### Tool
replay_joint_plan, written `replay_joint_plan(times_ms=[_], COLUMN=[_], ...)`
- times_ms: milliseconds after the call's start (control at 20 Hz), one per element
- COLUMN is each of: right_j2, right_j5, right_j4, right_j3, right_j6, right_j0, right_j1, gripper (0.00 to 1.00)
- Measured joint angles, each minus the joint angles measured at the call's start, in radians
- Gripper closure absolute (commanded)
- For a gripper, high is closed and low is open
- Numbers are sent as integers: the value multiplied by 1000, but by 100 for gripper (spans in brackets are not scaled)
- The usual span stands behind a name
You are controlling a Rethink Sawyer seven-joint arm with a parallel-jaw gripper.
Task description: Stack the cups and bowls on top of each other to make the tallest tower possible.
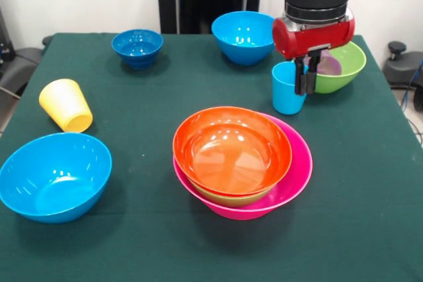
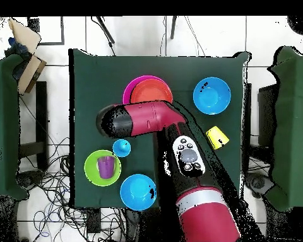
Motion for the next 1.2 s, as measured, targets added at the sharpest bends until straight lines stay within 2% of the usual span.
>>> replay_joint_plan(times_ms=[150,200,400,650,900,1000,1200], right_j2=[10,20,26,74,100,104,104], right_j5=[0,0,0,0,0,0,0], right_j4=[-1,-2,-2,-9,-69,-115,-176], right_j3=[33,61,79,139,180,191,193], right_j6=[0,0,0,0,0,0,0], right_j0=[-3,-9,-14,-60,-112,-131,-143], right_j1=[-16,-32,-44,-79,-91,-89,-79], gripper=[100,0,0,0,0,0,0])
